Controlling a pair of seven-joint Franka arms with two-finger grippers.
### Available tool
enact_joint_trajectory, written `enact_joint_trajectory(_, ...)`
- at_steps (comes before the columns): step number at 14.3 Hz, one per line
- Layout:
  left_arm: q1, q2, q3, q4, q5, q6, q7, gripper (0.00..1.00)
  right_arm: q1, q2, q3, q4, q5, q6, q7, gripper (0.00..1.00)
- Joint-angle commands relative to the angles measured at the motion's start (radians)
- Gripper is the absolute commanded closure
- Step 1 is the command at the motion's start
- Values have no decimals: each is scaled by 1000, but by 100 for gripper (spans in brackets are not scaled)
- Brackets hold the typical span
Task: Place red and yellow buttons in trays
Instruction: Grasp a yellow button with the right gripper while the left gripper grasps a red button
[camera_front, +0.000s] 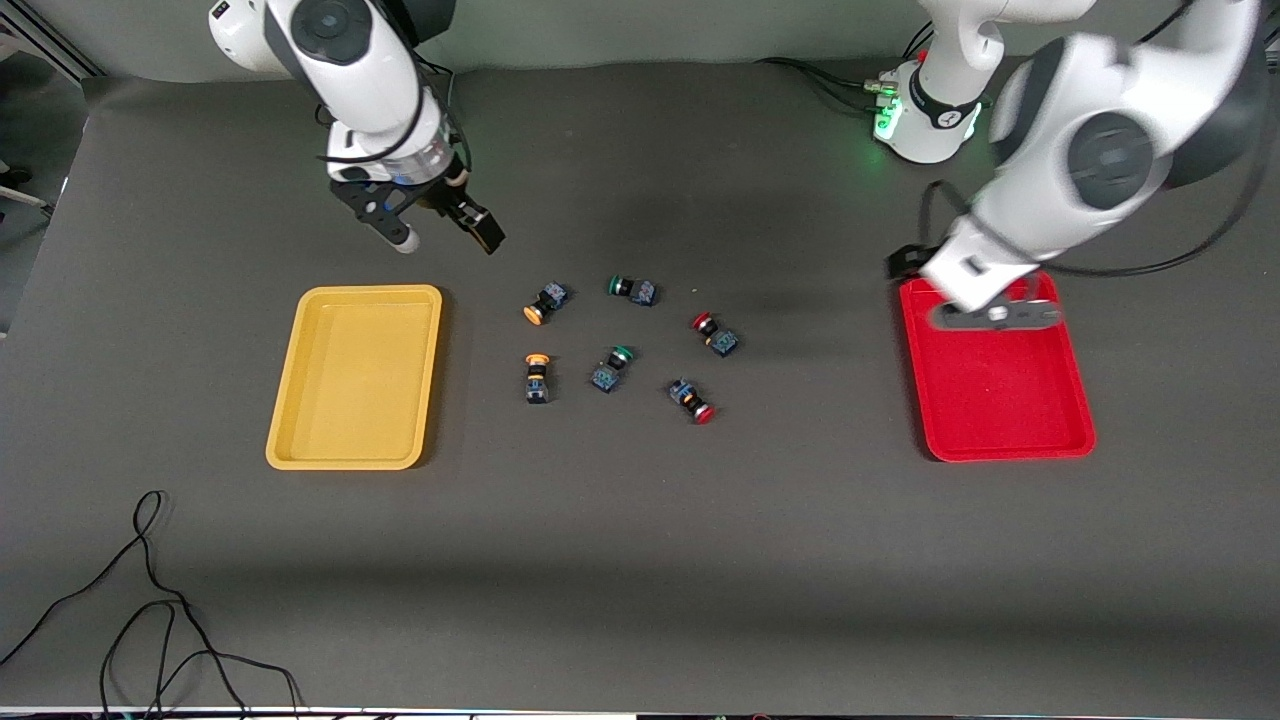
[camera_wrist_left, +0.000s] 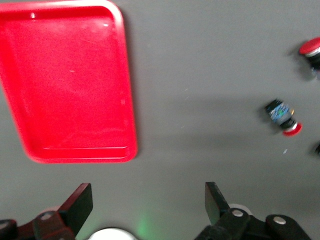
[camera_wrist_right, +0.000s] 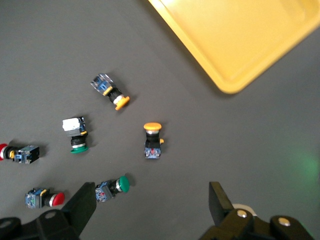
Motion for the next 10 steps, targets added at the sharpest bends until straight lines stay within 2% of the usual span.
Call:
enact_joint_trajectory(1, -125, 115, 12, 5, -5, 128, -233, 0, 53, 24, -12, -24, 21, 64, 111, 0)
enact_joint_trajectory(4, -231, 270, 14, 13, -5, 324, -475, 0, 83, 105, -14, -101, 19, 233, 148, 0)
enact_joint_trajectory(6, -285, 369, 12, 31, -5, 452, -626, 1, 81, 209, -15, -106, 19, 323, 150, 0)
enact_joint_trajectory(10, -354, 490, 14, 71, -5, 573, -769, 4, 83, 381, -15, -136, 19, 535, 165, 0)
